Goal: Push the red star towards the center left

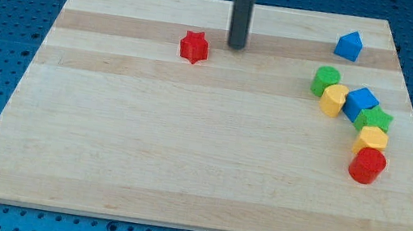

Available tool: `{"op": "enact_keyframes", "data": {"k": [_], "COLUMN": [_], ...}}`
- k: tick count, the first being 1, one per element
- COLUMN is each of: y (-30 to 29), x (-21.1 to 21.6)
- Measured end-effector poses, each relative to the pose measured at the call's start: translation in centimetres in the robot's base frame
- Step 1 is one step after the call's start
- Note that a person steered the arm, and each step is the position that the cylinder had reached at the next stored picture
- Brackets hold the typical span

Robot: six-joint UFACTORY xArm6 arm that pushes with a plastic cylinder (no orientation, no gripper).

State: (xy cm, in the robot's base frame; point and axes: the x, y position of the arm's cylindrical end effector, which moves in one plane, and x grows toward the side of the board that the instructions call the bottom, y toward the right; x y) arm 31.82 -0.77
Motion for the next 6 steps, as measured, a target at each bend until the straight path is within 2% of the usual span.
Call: {"op": "enact_keyframes", "data": {"k": [1, 2, 4, 5, 6], "y": [-5.8, -9.1, -3.0, -2.5, -5.5], "x": [4.8, 7.8, 1.5, -1.7, -1.5]}}
